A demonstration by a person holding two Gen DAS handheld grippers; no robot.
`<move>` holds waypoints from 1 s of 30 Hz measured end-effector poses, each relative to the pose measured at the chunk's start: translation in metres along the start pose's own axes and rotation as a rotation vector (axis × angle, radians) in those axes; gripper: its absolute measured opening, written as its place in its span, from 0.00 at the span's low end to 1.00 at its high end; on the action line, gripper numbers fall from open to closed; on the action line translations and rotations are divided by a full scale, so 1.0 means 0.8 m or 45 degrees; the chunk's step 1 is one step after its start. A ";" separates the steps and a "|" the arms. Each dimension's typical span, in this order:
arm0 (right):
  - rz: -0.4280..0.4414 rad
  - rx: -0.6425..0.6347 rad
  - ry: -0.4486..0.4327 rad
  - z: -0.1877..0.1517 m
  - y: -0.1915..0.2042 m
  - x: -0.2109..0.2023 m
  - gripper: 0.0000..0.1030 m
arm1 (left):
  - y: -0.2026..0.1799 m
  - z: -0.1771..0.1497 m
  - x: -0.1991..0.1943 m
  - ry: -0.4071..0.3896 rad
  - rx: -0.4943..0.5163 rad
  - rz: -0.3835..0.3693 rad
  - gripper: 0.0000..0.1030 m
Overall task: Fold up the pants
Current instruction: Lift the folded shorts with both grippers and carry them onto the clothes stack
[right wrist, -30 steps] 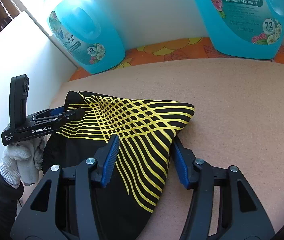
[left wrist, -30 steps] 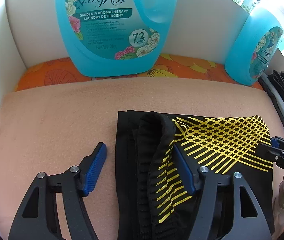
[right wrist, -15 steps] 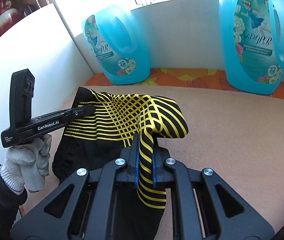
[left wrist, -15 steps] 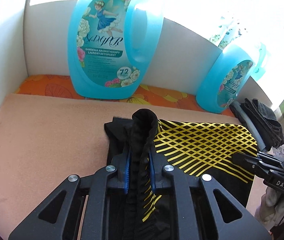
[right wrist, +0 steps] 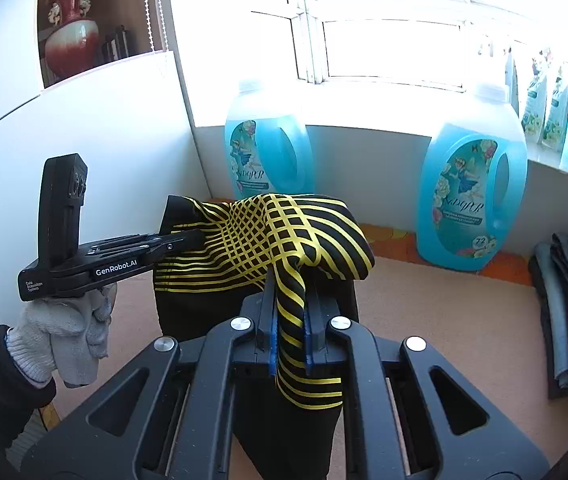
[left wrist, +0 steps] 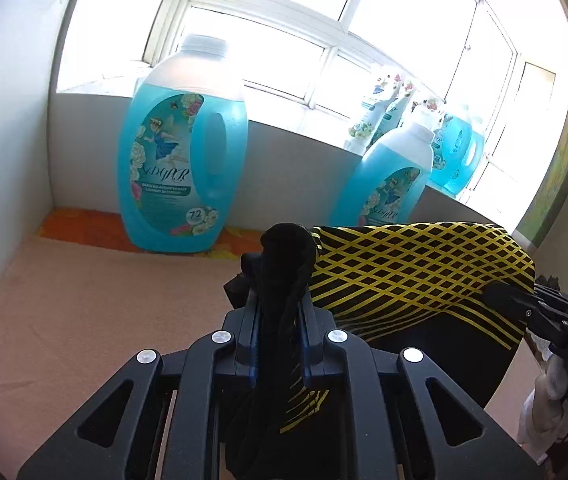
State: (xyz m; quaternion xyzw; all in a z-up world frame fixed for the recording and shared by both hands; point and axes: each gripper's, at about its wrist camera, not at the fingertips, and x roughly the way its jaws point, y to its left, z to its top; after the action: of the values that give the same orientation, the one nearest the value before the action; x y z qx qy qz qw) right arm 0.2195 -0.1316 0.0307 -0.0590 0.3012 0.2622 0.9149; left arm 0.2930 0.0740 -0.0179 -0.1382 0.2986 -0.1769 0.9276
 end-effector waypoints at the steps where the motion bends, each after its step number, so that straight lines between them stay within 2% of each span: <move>1: -0.016 -0.032 -0.004 0.007 0.004 -0.009 0.09 | -0.003 0.001 -0.004 -0.016 -0.013 -0.016 0.13; 11: -0.072 -0.182 -0.015 0.060 -0.002 -0.088 0.09 | -0.056 0.014 -0.023 -0.188 -0.100 -0.154 0.13; 17: -0.134 -0.309 -0.011 0.081 -0.022 -0.129 0.09 | -0.101 0.021 -0.013 -0.262 -0.123 -0.208 0.13; 23: -0.191 -0.363 -0.017 0.091 -0.072 -0.166 0.09 | -0.165 0.035 0.014 -0.286 -0.098 -0.254 0.13; 30: -0.252 -0.368 -0.032 0.097 -0.162 -0.210 0.09 | -0.252 0.052 0.049 -0.317 -0.028 -0.300 0.13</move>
State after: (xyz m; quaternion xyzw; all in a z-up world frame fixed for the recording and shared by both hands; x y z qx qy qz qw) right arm 0.2125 -0.2966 0.1848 -0.2160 0.2416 0.2123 0.9219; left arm 0.2987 -0.1172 0.0680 -0.2033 0.1649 -0.2628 0.9287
